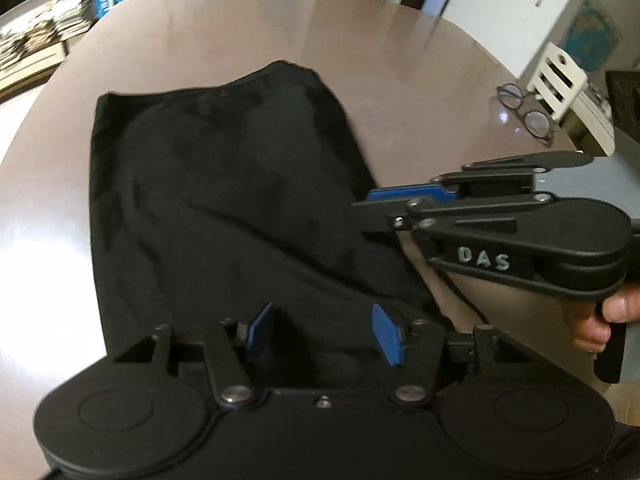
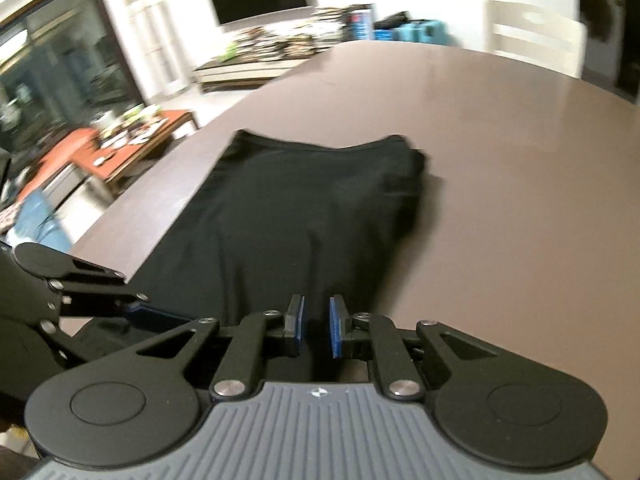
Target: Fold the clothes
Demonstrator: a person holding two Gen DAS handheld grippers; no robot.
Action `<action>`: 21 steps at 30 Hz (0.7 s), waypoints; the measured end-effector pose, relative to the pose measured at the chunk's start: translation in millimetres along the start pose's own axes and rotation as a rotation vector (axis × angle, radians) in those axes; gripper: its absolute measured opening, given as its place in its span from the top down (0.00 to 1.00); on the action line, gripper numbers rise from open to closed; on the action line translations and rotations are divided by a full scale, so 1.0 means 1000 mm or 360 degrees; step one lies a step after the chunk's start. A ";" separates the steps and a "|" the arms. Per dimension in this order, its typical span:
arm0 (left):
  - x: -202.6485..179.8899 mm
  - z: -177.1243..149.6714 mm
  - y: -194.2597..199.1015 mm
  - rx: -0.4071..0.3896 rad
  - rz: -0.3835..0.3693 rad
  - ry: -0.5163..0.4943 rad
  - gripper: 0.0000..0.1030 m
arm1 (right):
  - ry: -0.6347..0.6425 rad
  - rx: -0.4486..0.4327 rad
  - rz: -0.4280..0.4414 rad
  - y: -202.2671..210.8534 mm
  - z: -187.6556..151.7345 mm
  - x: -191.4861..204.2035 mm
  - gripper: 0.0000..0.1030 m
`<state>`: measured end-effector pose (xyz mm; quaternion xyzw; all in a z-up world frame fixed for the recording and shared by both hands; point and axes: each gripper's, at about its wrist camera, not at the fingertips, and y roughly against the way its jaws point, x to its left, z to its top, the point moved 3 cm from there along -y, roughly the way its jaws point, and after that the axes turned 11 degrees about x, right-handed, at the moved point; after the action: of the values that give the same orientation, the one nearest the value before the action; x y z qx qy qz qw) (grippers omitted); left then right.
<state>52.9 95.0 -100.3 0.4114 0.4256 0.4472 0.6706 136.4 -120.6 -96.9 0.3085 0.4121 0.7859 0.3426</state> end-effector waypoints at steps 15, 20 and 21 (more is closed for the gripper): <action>-0.001 -0.002 -0.002 0.0009 0.0037 -0.0008 0.48 | 0.0002 0.0025 0.0005 -0.013 0.018 -0.011 0.90; -0.004 -0.003 0.008 -0.0004 0.0015 -0.0026 0.48 | -0.0072 -0.0051 0.0043 -0.007 0.020 -0.030 0.90; -0.006 -0.003 0.013 -0.0035 -0.0006 -0.0031 0.48 | -0.0105 -0.0077 0.0031 -0.005 0.020 -0.038 0.90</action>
<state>45.9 93.4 -88.0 0.4075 0.4149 0.4465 0.6800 174.9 -140.6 -99.4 0.3299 0.3785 0.7883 0.3557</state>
